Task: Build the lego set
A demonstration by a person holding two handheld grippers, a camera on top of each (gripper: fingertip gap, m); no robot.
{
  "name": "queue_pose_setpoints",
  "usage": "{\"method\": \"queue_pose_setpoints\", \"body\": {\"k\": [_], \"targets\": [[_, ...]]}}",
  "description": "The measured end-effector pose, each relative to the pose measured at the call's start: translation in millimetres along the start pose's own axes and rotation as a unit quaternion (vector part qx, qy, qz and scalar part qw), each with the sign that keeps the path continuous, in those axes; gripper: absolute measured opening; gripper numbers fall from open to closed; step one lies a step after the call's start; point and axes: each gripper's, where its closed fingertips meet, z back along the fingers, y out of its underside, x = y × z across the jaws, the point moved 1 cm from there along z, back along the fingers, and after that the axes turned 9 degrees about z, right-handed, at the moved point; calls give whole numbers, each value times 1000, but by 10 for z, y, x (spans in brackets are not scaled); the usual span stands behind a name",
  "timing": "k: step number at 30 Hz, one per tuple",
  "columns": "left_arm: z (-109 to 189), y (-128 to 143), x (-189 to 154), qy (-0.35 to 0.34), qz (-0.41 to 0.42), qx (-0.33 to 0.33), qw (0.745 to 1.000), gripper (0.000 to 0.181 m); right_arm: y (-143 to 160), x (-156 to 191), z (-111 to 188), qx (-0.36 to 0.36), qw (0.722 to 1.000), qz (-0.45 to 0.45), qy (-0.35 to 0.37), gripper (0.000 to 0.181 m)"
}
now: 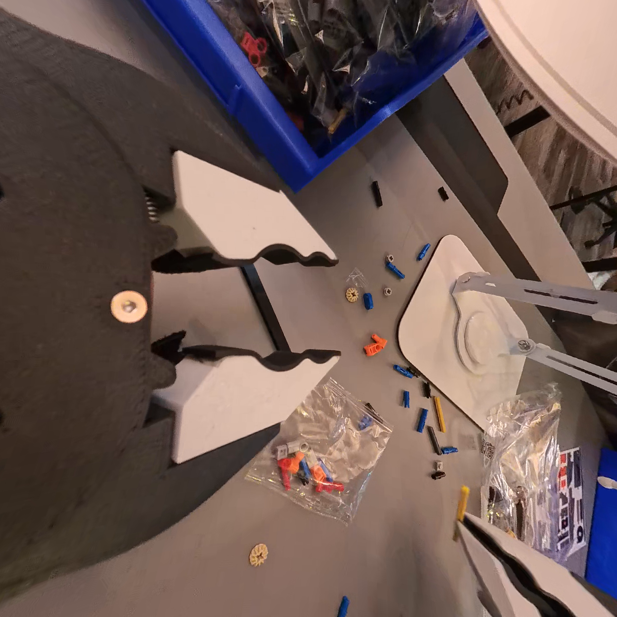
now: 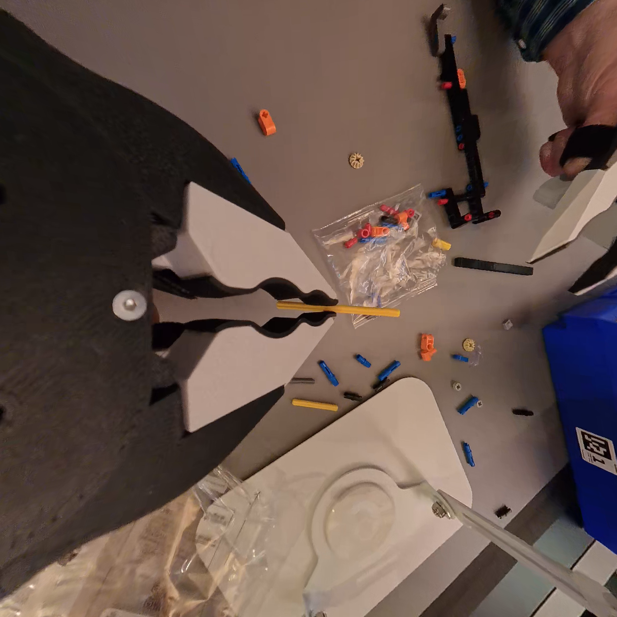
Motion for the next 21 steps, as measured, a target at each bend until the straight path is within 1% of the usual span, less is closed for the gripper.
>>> {"method": "queue_pose_setpoints", "body": {"k": [4, 9, 12, 14, 17, 21], "targets": [[14, 27, 15, 3, 3, -2, 1000, 43, -38, -42, 40, -5, 1000, -7, 4, 1], [-5, 54, -19, 12, -2, -1, 1000, 33, 23, -63, 78, 4, 1000, -8, 7, 1], [-5, 63, -35, 18, -5, 1, 1000, 28, 57, -56, 153, 8, 1000, -6, -3, 1], [12, 57, -48, 22, -8, 1, 1000, 24, 114, -49, 234, 20, 1000, 2, -10, 1], [44, 28, -62, 27, -11, 2, 1000, 24, 273, -58, 390, 47, 999, 8, -12, 1], [28, -6, -168, 40, -31, 24, 998, 24, 467, -41, 582, 51, 998, -14, -15, 1]]}}
